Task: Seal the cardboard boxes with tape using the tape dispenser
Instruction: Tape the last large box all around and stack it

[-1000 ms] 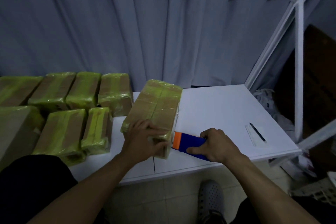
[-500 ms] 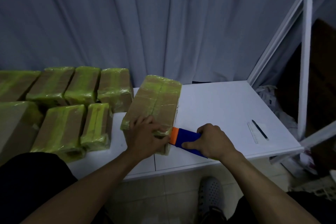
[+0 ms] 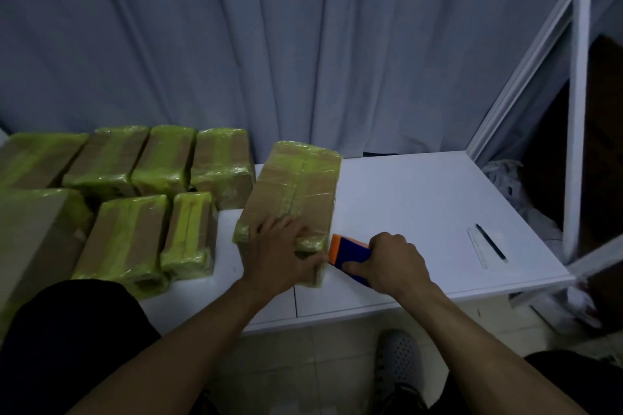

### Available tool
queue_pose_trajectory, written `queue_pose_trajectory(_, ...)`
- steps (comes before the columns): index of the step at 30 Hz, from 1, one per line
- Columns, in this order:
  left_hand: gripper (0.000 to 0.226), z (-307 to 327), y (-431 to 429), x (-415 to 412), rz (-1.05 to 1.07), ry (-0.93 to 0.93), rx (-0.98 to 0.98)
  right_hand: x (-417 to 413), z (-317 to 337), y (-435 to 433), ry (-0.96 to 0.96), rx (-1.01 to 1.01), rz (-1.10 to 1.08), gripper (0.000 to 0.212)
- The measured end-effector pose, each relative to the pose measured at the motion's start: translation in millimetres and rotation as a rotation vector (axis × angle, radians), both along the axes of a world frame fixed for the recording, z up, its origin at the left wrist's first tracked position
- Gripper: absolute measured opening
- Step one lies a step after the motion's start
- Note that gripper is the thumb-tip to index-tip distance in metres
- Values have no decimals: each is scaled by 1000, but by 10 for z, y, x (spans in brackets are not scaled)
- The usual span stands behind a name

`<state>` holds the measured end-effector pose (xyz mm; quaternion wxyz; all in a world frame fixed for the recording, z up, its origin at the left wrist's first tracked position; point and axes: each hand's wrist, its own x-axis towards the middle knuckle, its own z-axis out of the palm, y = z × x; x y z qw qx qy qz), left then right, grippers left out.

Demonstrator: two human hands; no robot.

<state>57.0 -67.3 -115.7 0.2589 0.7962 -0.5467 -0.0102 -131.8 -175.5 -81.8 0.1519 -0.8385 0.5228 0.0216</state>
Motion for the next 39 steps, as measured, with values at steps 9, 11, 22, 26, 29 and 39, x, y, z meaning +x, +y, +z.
queue_pose_trajectory(9, 68, -105, -136, 46, -219, 45, 289, -207, 133, -127, -181, 8, -104, 56)
queue_pose_trajectory(11, 46, -37, -65, -18, -168, -8, 241, -276, 162, -146, -245, 1, -139, 56)
queue_pose_trajectory(22, 56, 447, 350, -313, -233, -90, 288, -362, 213, -17, -407, -15, -177, 51)
queue_pose_trajectory(26, 62, 488, 517, -333, -159, -191, 472, -272, 250, 75, -503, 49, -131, 45)
queue_pose_trajectory(29, 64, 466, 632, -261, -59, -180, 522, -183, 295, 148, -555, 108, -90, 41)
queue_pose_trajectory(39, 71, 518, 721, 247, 54, -137, 615, 121, 318, 344, -626, 287, 27, 40)
